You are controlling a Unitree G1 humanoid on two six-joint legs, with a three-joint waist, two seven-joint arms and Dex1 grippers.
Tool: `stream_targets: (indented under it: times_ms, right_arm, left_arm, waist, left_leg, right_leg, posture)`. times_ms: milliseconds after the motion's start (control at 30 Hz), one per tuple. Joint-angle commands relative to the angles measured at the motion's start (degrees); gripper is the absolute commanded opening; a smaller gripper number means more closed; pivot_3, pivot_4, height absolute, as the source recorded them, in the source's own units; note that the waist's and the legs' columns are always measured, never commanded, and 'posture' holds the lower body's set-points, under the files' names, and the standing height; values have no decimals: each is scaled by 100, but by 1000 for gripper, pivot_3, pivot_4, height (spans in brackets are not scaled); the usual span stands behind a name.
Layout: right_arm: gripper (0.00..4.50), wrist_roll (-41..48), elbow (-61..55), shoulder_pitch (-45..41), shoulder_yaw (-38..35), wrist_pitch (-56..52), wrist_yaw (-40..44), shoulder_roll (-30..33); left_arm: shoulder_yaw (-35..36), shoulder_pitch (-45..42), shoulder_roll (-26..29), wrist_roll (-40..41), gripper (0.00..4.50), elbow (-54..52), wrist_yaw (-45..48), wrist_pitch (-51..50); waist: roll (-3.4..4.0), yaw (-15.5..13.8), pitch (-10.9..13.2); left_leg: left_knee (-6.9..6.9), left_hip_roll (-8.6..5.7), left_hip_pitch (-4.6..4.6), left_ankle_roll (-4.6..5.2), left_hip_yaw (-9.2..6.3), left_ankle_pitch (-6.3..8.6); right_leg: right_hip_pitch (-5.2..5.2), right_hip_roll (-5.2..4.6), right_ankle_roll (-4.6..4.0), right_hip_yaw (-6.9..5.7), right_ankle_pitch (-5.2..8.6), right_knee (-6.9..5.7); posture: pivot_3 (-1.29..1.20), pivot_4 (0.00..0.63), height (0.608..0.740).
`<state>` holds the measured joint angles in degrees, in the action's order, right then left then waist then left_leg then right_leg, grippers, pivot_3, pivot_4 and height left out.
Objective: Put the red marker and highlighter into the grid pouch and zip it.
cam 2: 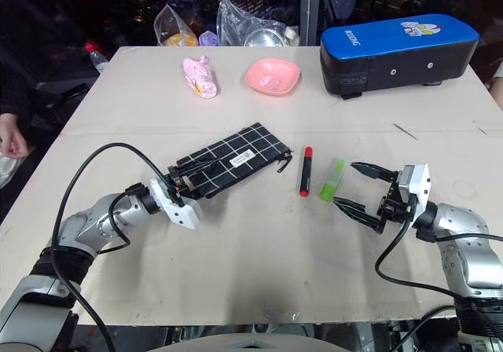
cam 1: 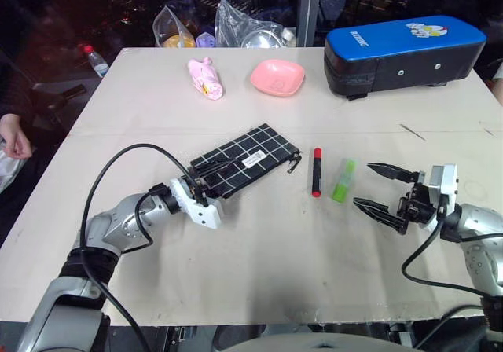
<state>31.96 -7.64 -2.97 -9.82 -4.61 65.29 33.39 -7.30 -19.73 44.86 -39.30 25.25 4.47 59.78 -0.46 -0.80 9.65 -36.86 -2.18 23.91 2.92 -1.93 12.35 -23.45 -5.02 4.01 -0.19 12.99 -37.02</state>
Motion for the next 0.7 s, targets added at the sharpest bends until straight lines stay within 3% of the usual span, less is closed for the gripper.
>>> stream_targets:
  times_ms: [33, 100, 333, 433, 533, 700]
  right_arm:
    - [4500, 54, -42, -54, -64, 102, 29, 18]
    - [4500, 53, -39, -60, -65, 100, 36, 21]
    - [4500, 45, -79, -6, -81, 93, 22, 21]
    - [4500, 42, -155, 88, -122, 104, -27, 15]
    - [4500, 40, -364, 221, -205, -7, -336, -10]
    - [4500, 130, -769, 282, -114, -190, -837, -200]
  left_arm:
    - [8, 56, 121, -45, 907, -49, -230, 66]
    - [-25, 79, 136, -52, 114, 35, -258, 26]
    - [-150, -5, 65, 189, 114, 332, -188, -100]
    - [-231, 55, -177, 1705, 114, 299, 656, -471]
    - [-166, 404, -411, 3881, 114, -599, 1886, -1735]
    - [62, 798, -591, 5397, 114, -1876, 2755, -3225]
  waist:
    - [0, 1, 0]
    - [0, 1, 0]
    - [0, 0, -1]
    - [3, -6, -3]
    - [3, 6, -3]
    - [2, 16, -2]
  left_leg:
    - [0, 0, 0, 0, 0, 0]
    - [0, 0, 0, 0, 0, 0]
    - [-4, 0, -2, 0, 1, 0]
    - [-6, 0, -3, 0, 1, 0]
    - [-20, 1, 0, 1, 1, 1]
    - [-29, 10, -1, -1, 0, 2]
  right_leg:
    - [0, 0, 0, 0, 0, 0]
    - [0, 0, 0, 0, 0, -1]
    - [1, 0, 0, 1, 0, -5]
    - [1, 0, 0, 1, 0, -9]
    - [0, -11, 0, 2, 0, -18]
    - [-4, -27, -4, 6, 2, -41]
  posture:
    - [0, 150, 726]
    - [0, 150, 726]
    - [0, 150, 726]
    - [0, 150, 726]
    - [0, 150, 726]
    - [0, 150, 726]
